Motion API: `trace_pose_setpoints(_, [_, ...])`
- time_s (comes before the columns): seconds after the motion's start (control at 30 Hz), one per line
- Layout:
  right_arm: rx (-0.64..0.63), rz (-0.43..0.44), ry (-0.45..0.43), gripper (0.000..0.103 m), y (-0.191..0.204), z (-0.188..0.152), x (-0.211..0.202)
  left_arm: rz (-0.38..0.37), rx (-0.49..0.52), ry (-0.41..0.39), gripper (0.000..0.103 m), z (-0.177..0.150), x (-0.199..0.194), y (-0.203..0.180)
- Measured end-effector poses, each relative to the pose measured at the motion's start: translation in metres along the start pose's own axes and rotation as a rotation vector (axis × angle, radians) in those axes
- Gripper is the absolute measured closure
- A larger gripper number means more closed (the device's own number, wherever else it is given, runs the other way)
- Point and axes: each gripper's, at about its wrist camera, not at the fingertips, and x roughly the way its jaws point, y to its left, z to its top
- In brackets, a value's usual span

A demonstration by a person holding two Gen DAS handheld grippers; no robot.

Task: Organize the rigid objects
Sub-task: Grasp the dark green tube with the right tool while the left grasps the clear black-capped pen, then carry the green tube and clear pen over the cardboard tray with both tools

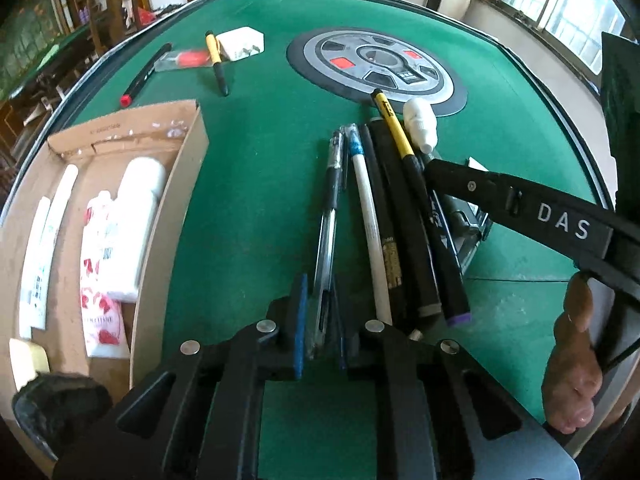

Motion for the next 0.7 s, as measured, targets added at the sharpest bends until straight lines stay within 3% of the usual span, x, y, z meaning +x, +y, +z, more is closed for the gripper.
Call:
trace_pose_setpoints(0.13, [0.016,0.009,0.004,0.075,-0.003,0.001,0.0,0.011,0.023,0.003,0.094,-0.006,-0.004,0.0])
trace_pose_setpoints(0.3, [-0.063,-0.033,0.01,0.075,0.008,-0.001,-0.003,0.008,0.004,0.025,0.095,-0.023,-0.014,0.005])
trace_pose_setpoints(0.4, [-0.129,-0.084,0.017,0.076,0.013,-0.002,-0.006,-0.015,0.0,0.042,0.095,-0.025,-0.015,0.005])
trace_pose_setpoints(0.53, [-0.112,-0.171,0.04,0.078,0.005,-0.003,0.0,-0.021,-0.009,0.05,0.095,-0.021,-0.014,0.006])
trace_pose_setpoints(0.63, [-0.118,-0.136,0.026,0.078,0.008,-0.004,-0.002,-0.012,0.005,0.056,0.093,-0.018,-0.013,0.003])
trace_pose_setpoints(0.7, [-0.13,-0.16,0.021,0.078,0.011,-0.004,0.0,-0.005,0.018,0.053,0.092,-0.016,-0.011,0.001])
